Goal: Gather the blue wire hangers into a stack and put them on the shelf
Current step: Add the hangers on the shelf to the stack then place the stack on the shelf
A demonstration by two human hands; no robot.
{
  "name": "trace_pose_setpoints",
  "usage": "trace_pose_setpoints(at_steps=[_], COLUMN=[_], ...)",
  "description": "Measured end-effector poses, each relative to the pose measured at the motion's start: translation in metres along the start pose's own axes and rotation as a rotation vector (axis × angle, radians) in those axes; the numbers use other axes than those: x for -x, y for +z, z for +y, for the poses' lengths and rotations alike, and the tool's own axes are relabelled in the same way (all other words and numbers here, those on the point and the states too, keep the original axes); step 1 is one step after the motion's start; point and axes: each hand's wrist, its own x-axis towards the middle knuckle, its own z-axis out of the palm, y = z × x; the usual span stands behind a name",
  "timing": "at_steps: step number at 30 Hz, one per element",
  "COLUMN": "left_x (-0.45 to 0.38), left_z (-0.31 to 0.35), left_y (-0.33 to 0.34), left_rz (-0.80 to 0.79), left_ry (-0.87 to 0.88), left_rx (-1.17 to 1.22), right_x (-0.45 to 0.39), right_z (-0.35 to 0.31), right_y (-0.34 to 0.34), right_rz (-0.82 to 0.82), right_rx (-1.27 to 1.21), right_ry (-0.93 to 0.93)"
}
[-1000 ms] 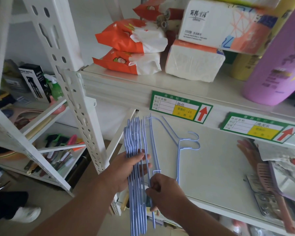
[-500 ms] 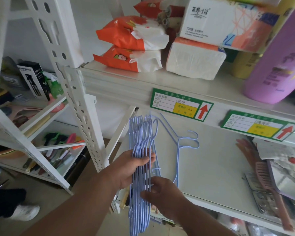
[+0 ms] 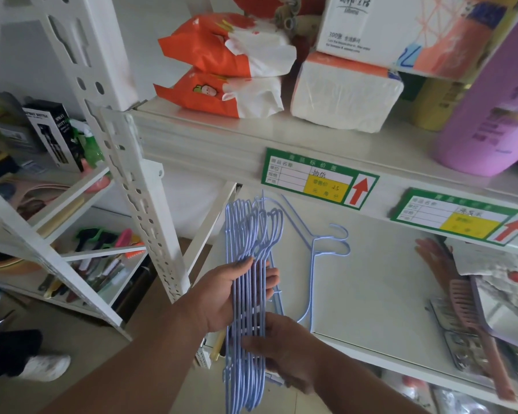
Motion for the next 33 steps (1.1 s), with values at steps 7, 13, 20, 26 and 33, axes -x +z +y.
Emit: trace_pose_setpoints(at_steps=[7,13,20,26,33], left_x=[-0.005,-0.008,-0.012,-0.013,-0.008], left_z=[0.003,0.000,-0.002,-0.002,-0.002], left_y=[-0.001,-0.006,-0.009,-0.006,-0.002], left_rz=[-0.052,-0.074,-0.050,-0.009,0.025], left_ry=[0.041,0.094,0.123,0.127,0.133], left_rx=[-0.036,-0.137,-0.230,-0.275,-0.311], right_x=[-0.009,-0.009,-0.005,-0.012,-0.012], right_z=[0.013,0.004,0.000,0.008,0.006], right_y=[0.000,-0.004,0.000,-0.002,-0.002], right_rz=[-0.098,-0.069,-0.064,-0.083,-0.087], right_rx=[-0.065,-0.020,0.006,-0.060,-0.054], right_ry=[0.080,0.124,0.113,0.140,0.147])
